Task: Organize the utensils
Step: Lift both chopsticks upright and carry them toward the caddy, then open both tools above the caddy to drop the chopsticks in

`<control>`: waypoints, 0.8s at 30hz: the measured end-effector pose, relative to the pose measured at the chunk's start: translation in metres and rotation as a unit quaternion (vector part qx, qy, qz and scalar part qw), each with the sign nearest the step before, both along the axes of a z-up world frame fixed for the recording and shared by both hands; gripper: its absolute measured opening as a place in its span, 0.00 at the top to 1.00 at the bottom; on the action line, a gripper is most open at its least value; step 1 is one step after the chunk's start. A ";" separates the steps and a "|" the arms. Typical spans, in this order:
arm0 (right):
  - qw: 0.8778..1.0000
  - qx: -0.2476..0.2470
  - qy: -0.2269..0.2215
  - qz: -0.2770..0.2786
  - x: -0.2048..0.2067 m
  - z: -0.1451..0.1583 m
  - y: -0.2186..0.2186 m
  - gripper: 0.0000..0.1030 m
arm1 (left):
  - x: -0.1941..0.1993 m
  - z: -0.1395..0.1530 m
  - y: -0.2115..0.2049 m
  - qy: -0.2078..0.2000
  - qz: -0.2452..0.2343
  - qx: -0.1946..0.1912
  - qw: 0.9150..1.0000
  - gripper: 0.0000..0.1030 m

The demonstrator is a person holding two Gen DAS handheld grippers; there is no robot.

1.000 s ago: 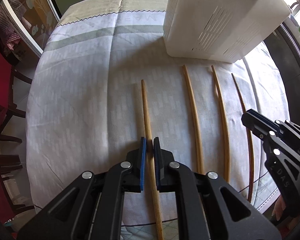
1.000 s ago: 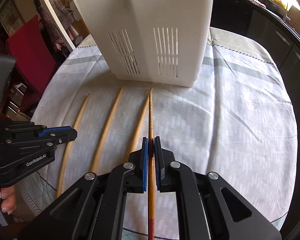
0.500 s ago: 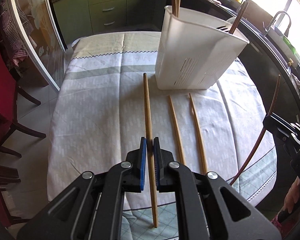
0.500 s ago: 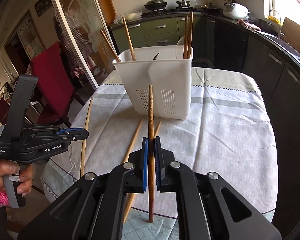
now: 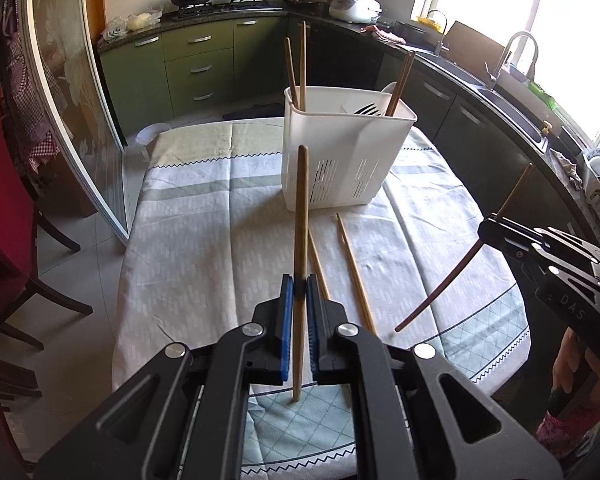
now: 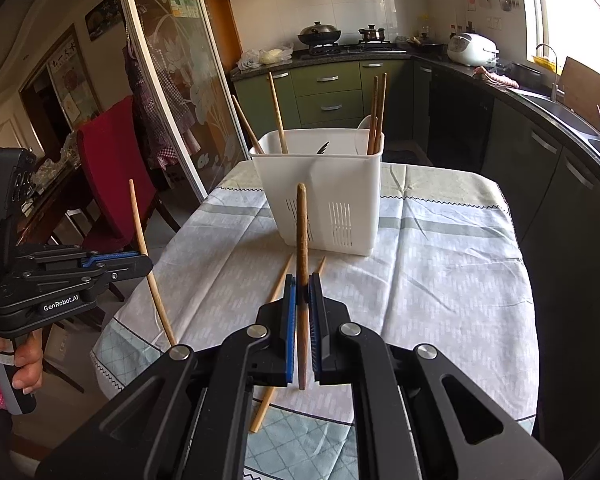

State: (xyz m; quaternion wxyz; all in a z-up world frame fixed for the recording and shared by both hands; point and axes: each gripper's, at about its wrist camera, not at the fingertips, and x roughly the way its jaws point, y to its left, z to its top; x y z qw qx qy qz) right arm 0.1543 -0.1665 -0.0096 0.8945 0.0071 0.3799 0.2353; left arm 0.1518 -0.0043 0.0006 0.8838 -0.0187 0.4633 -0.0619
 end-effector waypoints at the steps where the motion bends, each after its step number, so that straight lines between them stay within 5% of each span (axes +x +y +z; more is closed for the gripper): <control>1: 1.000 0.000 -0.002 0.001 -0.001 0.002 0.000 0.93 | -0.001 0.001 0.000 -0.002 0.000 0.000 1.000 0.93; 14: 1.000 0.008 -0.013 0.008 0.007 0.025 -0.004 0.93 | 0.008 0.029 -0.003 -0.028 -0.012 -0.008 1.000 0.93; 24: 0.998 0.042 -0.057 -0.002 0.046 0.115 -0.020 0.93 | 0.042 0.115 -0.022 -0.098 -0.026 -0.010 0.995 0.94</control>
